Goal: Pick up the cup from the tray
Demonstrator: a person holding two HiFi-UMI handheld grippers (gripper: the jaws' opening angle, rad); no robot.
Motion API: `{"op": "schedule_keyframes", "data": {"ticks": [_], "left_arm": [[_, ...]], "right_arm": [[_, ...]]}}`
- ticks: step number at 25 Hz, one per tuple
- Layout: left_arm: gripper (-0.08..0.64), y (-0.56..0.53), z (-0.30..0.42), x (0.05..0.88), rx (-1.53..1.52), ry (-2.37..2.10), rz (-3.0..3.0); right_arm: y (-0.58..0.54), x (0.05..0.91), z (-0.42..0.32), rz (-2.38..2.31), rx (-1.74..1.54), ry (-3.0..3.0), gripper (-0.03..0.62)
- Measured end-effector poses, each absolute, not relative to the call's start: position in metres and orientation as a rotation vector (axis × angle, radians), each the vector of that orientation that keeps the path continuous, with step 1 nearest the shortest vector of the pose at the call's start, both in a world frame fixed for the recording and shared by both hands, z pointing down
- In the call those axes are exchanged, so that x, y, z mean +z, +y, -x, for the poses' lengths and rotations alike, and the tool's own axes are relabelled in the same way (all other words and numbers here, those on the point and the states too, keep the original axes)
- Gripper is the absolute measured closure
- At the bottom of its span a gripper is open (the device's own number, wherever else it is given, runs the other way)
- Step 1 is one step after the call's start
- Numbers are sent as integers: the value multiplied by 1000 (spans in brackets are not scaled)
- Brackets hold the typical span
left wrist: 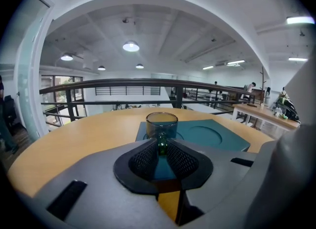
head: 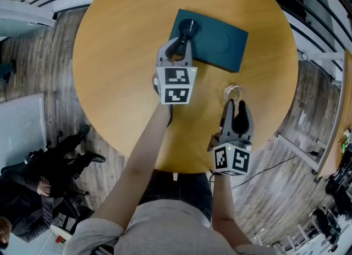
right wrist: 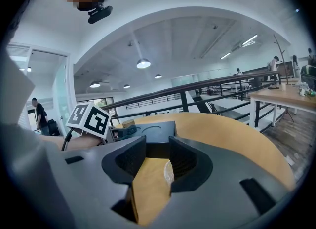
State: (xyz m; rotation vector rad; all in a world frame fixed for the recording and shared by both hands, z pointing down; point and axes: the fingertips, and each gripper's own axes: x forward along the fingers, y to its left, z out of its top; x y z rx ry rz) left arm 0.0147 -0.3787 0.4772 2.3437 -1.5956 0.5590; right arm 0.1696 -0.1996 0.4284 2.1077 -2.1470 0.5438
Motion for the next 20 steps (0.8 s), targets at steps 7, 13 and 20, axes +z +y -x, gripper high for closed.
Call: {"op": "schedule_keyframes", "data": {"ticks": [7, 13, 20], "left_arm": [[512, -379, -14, 480, 591, -1593, -2345], [515, -382, -6, 472, 510, -1606, -2367], [515, -372, -6, 455, 499, -1613, -2432]], "right_arm": [[-199, 432, -173, -2119, 556, -2135, 457], [-201, 434, -171, -2116, 567, -2132, 457], [-199, 434, -174, -2111, 572, -2142, 457]]}}
